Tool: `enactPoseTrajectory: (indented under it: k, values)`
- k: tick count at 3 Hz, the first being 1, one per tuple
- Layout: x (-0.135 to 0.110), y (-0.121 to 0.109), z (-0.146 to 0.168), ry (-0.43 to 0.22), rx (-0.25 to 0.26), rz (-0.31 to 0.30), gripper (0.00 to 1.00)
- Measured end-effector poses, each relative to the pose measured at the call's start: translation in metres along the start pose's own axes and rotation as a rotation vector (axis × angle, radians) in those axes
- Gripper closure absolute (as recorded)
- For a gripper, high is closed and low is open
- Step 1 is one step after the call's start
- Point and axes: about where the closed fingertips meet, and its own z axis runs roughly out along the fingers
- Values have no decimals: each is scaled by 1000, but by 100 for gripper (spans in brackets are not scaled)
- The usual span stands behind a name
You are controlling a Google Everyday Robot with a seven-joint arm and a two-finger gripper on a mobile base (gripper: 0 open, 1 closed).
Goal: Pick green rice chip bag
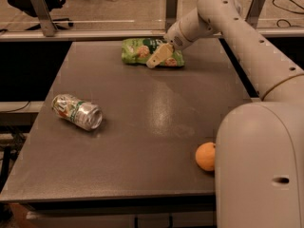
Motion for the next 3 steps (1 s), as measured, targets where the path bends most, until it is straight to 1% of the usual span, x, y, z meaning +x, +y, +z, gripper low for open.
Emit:
enactPoseTrajectory:
  k: [1, 2, 3]
  values:
    - [1, -1, 11, -7, -23, 42, 40]
    - [-6, 2, 11, -32, -50, 55, 64]
    - [-28, 11, -10, -103, -80, 31, 87]
